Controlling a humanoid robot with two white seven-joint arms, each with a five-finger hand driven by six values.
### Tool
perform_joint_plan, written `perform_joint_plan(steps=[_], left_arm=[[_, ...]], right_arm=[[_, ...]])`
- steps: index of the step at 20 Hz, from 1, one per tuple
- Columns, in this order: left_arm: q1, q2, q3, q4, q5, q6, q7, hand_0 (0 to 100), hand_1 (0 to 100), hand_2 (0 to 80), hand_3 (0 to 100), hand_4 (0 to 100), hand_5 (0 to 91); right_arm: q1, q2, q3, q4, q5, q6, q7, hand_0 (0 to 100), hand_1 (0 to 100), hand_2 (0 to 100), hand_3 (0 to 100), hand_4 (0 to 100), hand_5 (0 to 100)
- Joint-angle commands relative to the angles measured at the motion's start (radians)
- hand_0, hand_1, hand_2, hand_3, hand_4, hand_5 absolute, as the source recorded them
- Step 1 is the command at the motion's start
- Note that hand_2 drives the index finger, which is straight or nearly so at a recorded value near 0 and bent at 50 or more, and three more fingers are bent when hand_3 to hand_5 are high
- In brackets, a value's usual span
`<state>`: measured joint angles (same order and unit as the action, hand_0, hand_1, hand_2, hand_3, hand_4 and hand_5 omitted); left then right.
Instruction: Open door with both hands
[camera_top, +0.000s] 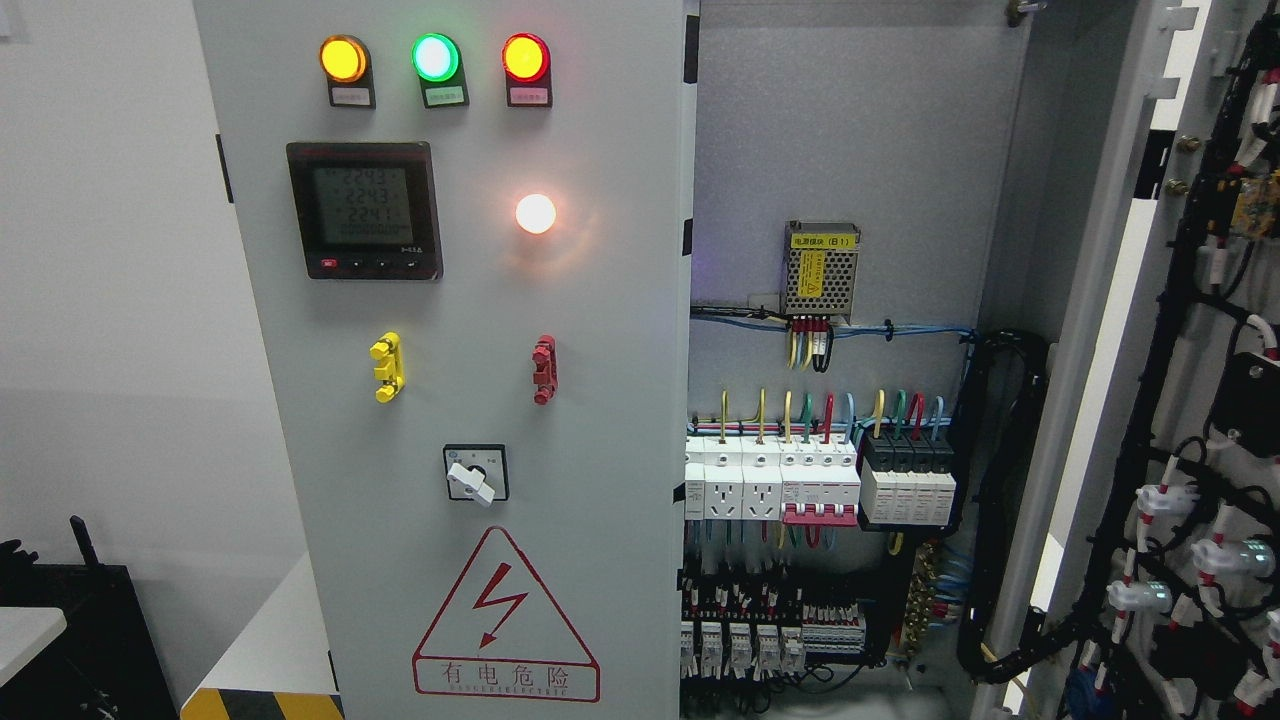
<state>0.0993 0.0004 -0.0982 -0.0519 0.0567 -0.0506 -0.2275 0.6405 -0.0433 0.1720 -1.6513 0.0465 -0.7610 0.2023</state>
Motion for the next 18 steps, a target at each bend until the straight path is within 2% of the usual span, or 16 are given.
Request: perform_joint_plan(steps=[1, 11, 13, 18], left_arm=[[-0.003, -0.026, 0.006, -0.005, -0.002, -0.008, 0.0, 12, 39, 0.0, 0, 0, 0.0], [-0.003, -0.026, 0.006, -0.005, -0.002, -0.008, 0.0, 12, 39, 0.0, 0, 0, 0.0], [-0.003, -0.026, 0.006, -0.005, -0.002, -0.006, 0.0, 12, 39, 0.0, 0, 0, 0.0], [-0.003, -0.026, 0.006, -0.005, -0.002, -0.008, 0.0, 12, 39, 0.0, 0, 0, 0.0]], right_arm=[[-0.077, -0.004, 0.007, -0.13, 0.013, 0.031, 0.003, 52, 0, 0, 0, 0, 0], [-0.249, -0.001, 0.007, -0.17, 0.013, 0.167, -0.001, 52, 0, 0, 0, 0, 0], [-0.272, -0.001, 0.007, -0.186, 0.013, 0.21, -0.015, 53, 0, 0, 0, 0, 0], [-0.338, 0.0, 0.009, -0.223, 0.013, 0.278, -0.015, 53, 0, 0, 0, 0, 0]])
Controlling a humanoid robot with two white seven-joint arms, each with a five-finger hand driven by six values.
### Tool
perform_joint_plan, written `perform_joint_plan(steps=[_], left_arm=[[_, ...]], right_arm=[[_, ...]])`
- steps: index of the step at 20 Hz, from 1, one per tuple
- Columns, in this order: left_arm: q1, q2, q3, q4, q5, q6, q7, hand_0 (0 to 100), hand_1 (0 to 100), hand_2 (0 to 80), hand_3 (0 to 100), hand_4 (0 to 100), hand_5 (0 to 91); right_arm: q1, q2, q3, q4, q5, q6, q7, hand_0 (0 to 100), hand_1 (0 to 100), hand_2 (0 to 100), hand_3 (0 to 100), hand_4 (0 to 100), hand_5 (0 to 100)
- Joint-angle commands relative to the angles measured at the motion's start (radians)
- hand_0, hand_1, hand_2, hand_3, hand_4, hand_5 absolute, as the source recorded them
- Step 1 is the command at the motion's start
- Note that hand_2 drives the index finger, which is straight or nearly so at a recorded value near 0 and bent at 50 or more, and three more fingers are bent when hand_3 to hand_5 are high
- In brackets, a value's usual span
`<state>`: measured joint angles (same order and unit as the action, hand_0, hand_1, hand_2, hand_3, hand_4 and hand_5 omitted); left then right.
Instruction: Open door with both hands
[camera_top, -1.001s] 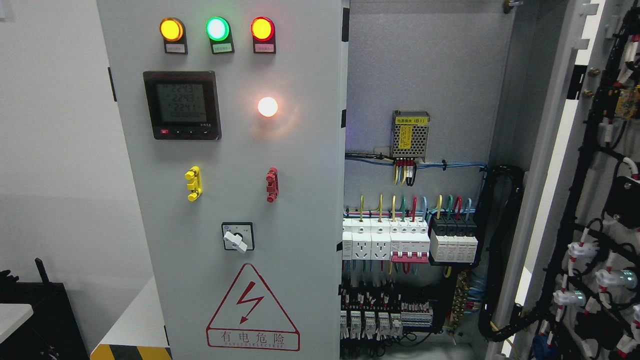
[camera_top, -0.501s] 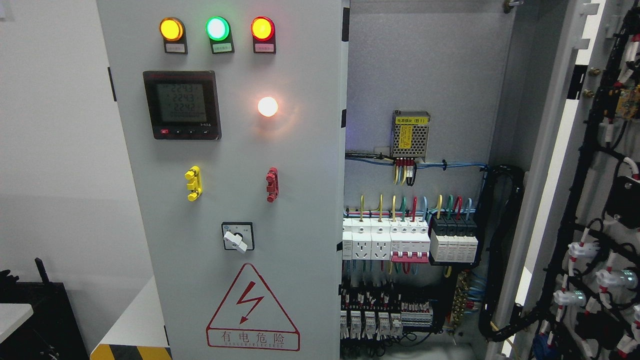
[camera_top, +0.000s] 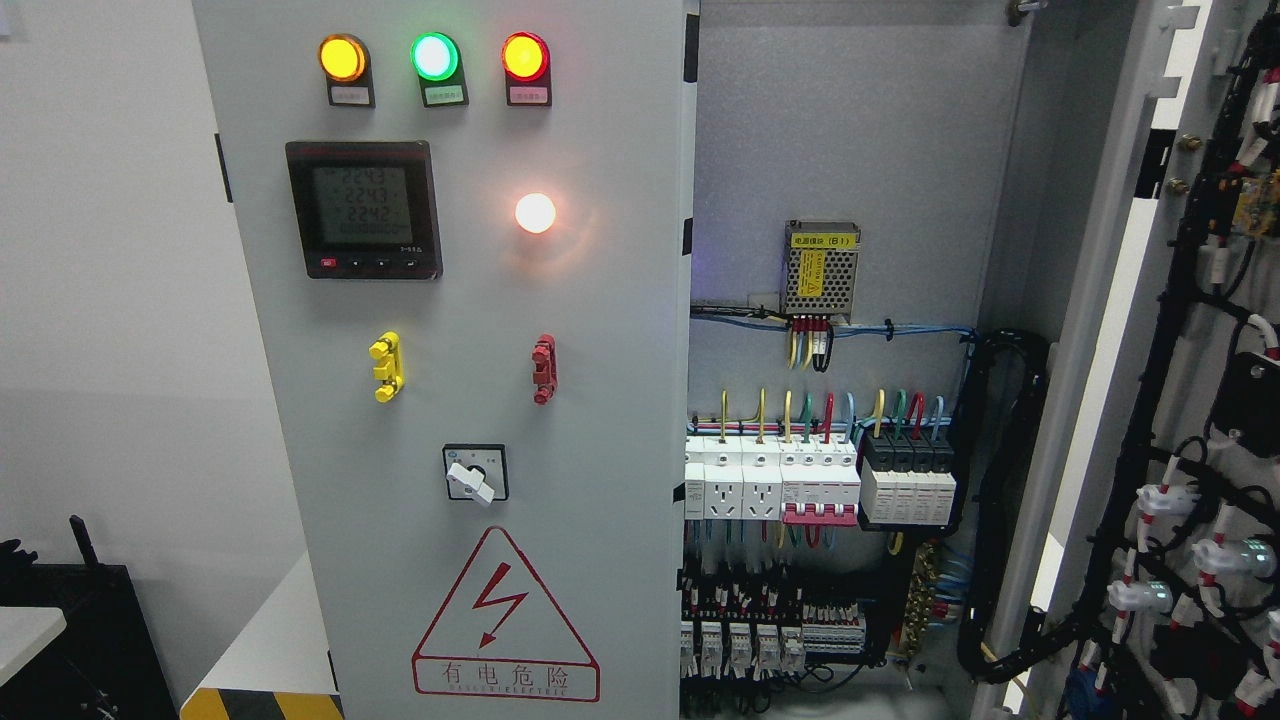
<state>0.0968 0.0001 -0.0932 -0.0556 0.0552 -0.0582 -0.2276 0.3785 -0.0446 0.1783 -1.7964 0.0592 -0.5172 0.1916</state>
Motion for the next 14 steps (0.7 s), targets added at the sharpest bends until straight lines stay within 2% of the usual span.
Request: perform_joint_plan(steps=[1, 14], left_arm=[[0.0, -0.026, 0.001, -0.001, 0.0, 0.0, 0.001, 12, 39, 0.0, 0, 0, 0.0], [0.0, -0.026, 0.001, -0.001, 0.0, 0.001, 0.001, 12, 39, 0.0, 0, 0, 0.0]], right_arm=[[-0.084, 0.002, 0.001, -0.092, 0.001, 0.058, -0.004, 53, 0, 0, 0, 0, 0], [-0.262, 0.023, 0.017, -0.113, -0.001, 0.313, -0.007, 53, 0, 0, 0, 0, 0]])
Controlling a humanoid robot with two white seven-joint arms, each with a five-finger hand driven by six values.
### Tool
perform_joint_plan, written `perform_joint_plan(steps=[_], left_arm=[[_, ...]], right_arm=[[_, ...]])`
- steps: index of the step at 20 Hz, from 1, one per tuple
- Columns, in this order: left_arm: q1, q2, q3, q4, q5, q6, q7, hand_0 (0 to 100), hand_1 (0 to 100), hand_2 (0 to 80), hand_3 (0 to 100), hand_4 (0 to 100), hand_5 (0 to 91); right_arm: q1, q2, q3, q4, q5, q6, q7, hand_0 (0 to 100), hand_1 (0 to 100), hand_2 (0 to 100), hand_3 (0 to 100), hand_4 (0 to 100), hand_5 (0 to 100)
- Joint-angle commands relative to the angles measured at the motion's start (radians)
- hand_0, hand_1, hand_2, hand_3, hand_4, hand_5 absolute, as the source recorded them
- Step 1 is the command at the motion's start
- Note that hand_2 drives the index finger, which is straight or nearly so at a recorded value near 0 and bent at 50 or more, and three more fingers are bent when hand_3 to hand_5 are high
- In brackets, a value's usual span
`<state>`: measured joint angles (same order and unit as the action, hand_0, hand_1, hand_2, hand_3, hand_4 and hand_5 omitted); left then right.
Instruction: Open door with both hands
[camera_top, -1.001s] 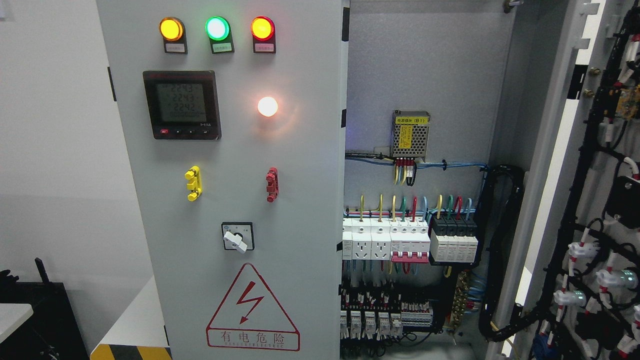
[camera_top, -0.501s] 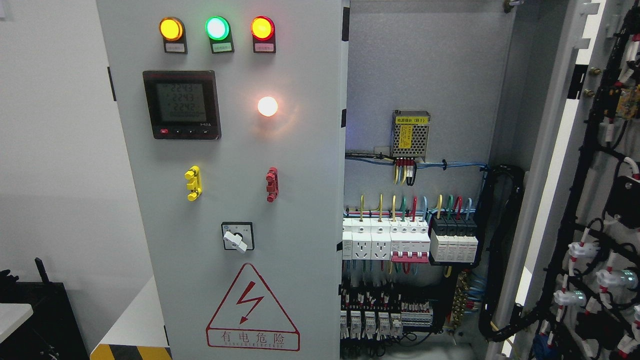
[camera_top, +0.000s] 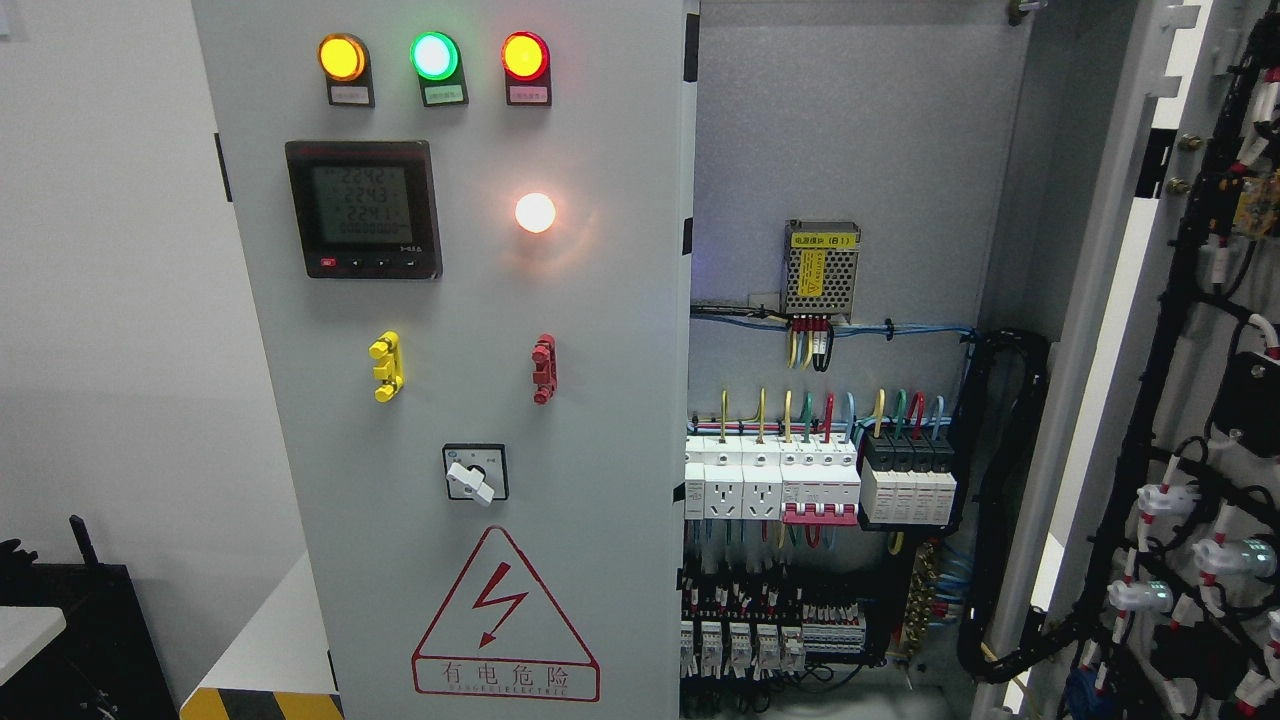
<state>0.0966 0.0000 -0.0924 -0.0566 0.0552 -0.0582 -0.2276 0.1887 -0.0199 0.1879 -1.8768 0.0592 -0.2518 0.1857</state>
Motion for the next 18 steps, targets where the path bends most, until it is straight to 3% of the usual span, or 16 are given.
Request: perform_joint_plan(steps=[1, 4, 7, 12, 18], left_arm=[[0.0, -0.026, 0.0, 0.0, 0.0, 0.0, 0.001, 12, 39, 0.0, 0, 0, 0.0], [0.0, -0.026, 0.0, 0.0, 0.0, 0.0, 0.001, 12, 39, 0.0, 0, 0, 0.0], [0.0, -0.026, 0.0, 0.0, 0.0, 0.0, 0.001, 12, 39, 0.0, 0, 0, 0.0], [0.0, -0.026, 0.0, 0.0, 0.0, 0.0, 0.001, 12, 39, 0.0, 0, 0, 0.0], [0.0, -0.026, 0.0, 0.0, 0.0, 0.0, 0.001, 12, 39, 0.0, 0, 0, 0.0]], right_arm=[[-0.083, 0.0, 0.008, -0.033, -0.001, 0.063, -0.002, 53, 0, 0, 0, 0, 0], [-0.129, 0.017, 0.021, -0.033, -0.001, 0.126, -0.003, 52, 0, 0, 0, 0, 0], [-0.172, 0.031, 0.048, -0.033, -0.001, 0.18, -0.035, 52, 0, 0, 0, 0, 0], [-0.216, 0.034, 0.094, -0.025, 0.001, 0.246, -0.08, 51, 0, 0, 0, 0, 0], [-0.276, 0.034, 0.099, 0.007, 0.002, 0.308, -0.107, 51, 0, 0, 0, 0, 0]])
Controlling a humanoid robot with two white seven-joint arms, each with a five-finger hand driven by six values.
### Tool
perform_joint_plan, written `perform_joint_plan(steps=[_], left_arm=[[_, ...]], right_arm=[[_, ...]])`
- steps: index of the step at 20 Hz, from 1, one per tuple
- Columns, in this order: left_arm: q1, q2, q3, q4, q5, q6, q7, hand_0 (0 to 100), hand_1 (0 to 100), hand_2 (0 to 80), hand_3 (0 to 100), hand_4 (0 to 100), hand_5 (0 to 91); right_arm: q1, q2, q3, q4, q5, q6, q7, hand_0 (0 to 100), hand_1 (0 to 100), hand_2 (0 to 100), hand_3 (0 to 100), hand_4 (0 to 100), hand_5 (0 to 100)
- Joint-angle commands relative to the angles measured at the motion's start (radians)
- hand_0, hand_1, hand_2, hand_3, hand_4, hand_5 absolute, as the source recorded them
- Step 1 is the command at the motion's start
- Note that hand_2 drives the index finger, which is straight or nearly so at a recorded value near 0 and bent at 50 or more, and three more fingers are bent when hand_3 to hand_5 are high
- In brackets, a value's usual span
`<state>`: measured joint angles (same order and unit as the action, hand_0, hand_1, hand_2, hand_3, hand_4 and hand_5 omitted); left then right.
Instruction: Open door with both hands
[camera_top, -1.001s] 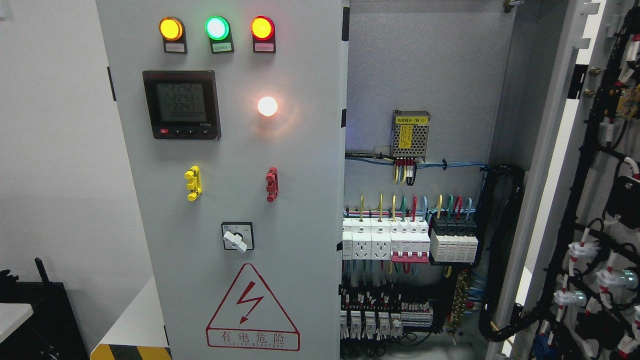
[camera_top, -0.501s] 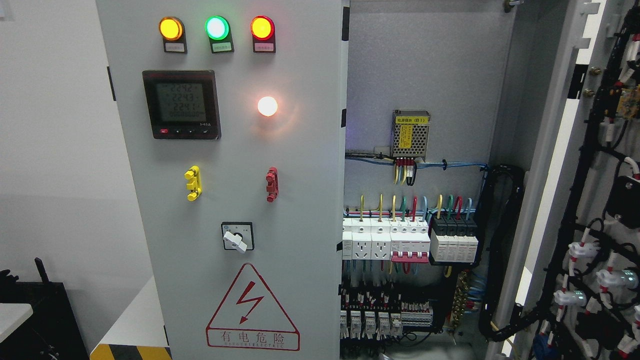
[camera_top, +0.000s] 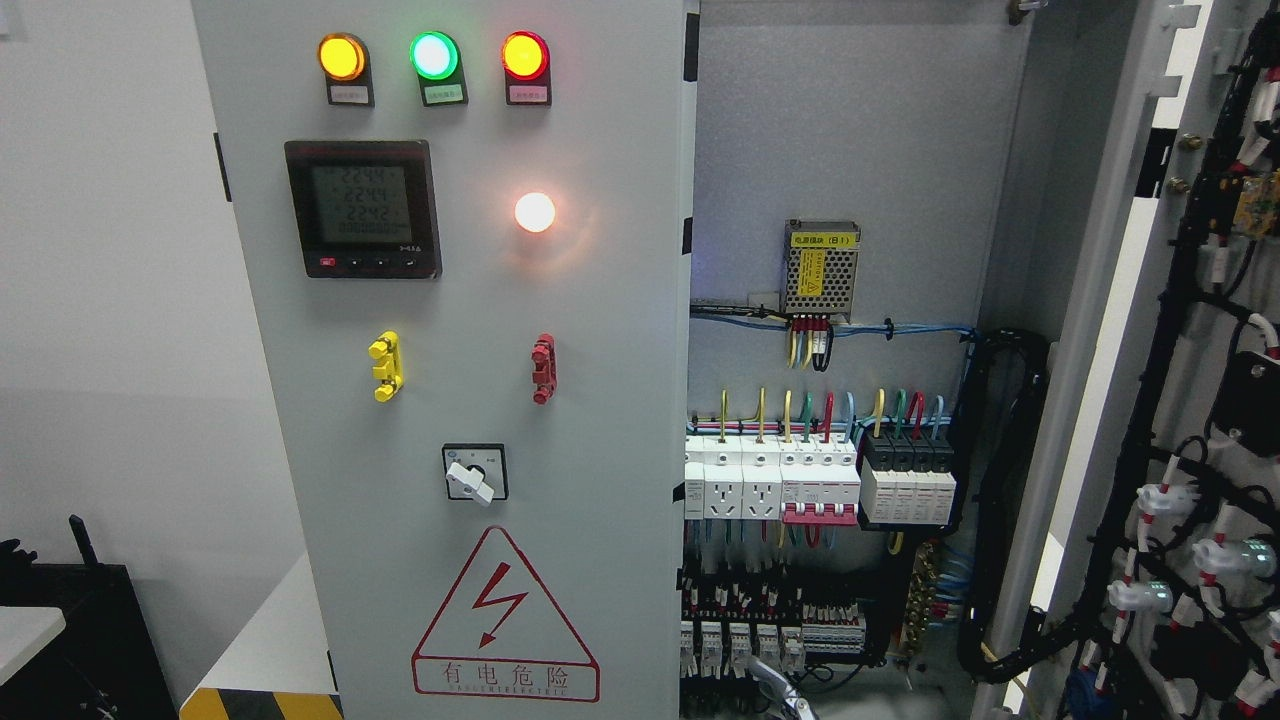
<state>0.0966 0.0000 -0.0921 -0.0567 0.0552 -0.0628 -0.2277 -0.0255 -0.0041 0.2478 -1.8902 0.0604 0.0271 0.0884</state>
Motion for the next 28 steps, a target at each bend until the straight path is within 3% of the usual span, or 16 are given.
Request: perform_joint_plan(steps=[1, 9, 14, 28], left_arm=[[0.0, -0.026, 0.0, 0.0, 0.0, 0.006, 0.001, 12, 39, 0.0, 0, 0, 0.0], [0.0, -0.026, 0.0, 0.0, 0.0, 0.005, 0.001, 12, 39, 0.0, 0, 0, 0.0], [0.0, -0.026, 0.0, 0.0, 0.0, 0.006, 0.001, 12, 39, 0.0, 0, 0, 0.0], [0.0, -0.026, 0.0, 0.0, 0.0, 0.005, 0.001, 12, 39, 0.0, 0, 0, 0.0]], right_arm=[[-0.068, 0.021, 0.045, 0.022, 0.001, 0.04, -0.01, 50, 0, 0, 0, 0, 0], [-0.12, 0.038, 0.071, 0.088, 0.009, 0.054, -0.032, 50, 0, 0, 0, 0, 0], [-0.172, 0.038, 0.07, 0.131, 0.009, 0.086, -0.033, 50, 0, 0, 0, 0, 0], [-0.254, 0.052, 0.056, 0.256, 0.006, 0.091, -0.033, 50, 0, 0, 0, 0, 0]])
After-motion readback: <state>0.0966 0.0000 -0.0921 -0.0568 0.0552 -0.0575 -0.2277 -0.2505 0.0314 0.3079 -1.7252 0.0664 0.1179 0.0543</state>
